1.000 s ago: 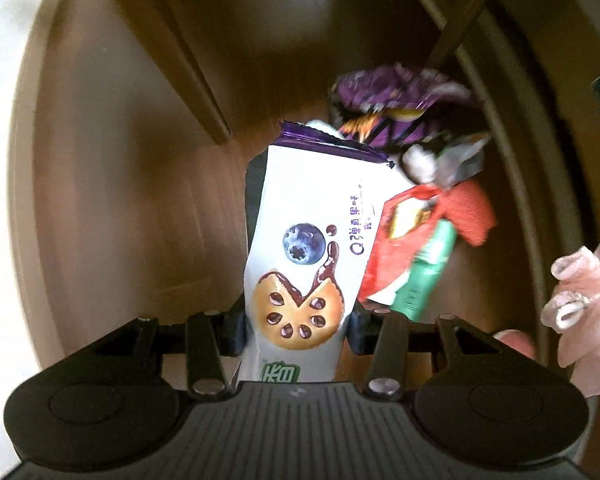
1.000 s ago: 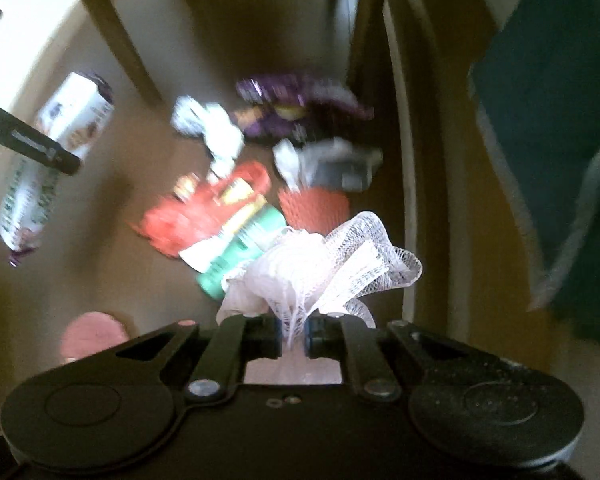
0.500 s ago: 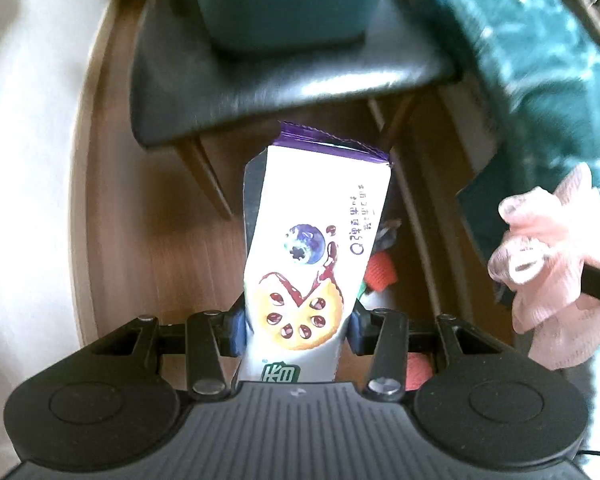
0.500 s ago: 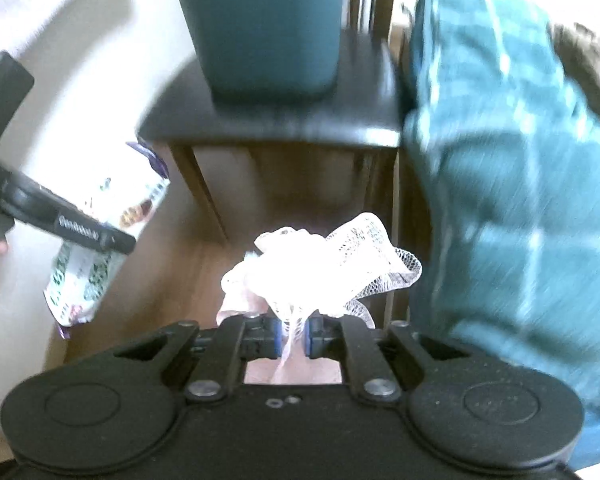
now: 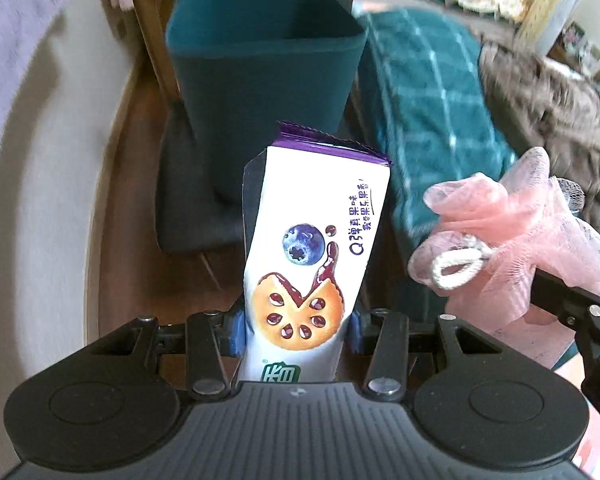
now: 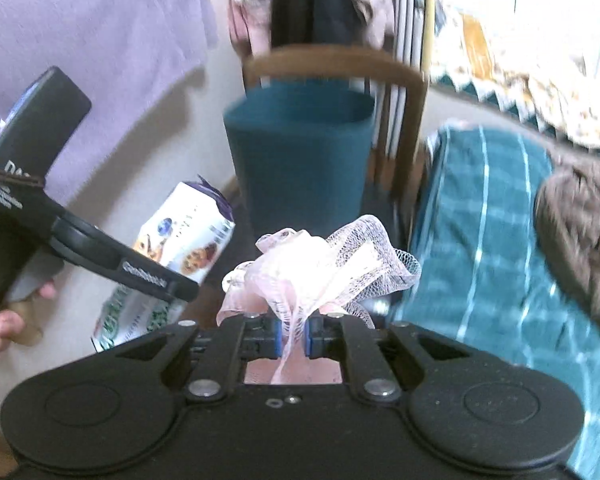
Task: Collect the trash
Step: 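Grasp and lift biscuit packet with left tool while right tool lifts pink sponge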
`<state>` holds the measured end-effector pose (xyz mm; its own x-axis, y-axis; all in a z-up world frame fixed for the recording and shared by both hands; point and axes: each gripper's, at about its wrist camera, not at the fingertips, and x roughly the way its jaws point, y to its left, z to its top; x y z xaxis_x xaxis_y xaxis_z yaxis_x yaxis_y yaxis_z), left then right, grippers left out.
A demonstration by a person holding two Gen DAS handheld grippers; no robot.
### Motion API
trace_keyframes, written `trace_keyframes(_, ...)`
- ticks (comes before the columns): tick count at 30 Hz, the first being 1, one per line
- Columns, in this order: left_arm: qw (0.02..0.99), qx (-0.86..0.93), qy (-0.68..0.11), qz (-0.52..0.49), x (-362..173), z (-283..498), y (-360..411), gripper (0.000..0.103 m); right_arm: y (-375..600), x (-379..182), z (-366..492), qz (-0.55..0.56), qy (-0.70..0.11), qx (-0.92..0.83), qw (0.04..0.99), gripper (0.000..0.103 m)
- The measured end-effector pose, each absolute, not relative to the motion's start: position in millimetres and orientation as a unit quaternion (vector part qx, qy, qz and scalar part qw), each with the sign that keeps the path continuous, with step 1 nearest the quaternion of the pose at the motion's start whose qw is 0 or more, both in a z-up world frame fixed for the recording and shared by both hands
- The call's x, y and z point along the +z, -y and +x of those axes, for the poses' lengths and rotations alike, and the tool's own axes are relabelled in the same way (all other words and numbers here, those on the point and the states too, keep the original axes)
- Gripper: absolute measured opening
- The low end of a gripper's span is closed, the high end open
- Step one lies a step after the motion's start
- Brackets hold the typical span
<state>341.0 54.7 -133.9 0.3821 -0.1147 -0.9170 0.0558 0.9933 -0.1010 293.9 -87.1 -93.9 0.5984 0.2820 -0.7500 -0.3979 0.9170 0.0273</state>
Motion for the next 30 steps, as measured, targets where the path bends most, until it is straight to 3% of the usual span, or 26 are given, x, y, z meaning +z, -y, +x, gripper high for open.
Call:
trace_keyframes(15, 0.884, -0.013, -0.464, -0.063, -29, 384, -61, 0.045, 84, 5, 335, -0.123, -0.301, 0.240, 0.915, 0.009)
trace_keyframes(30, 0.878, -0.058, -0.474, -0.046, -40, 549, -108, 0.045, 24, -4, 454, -0.121, -0.328, 0.165, 0.922, 0.009)
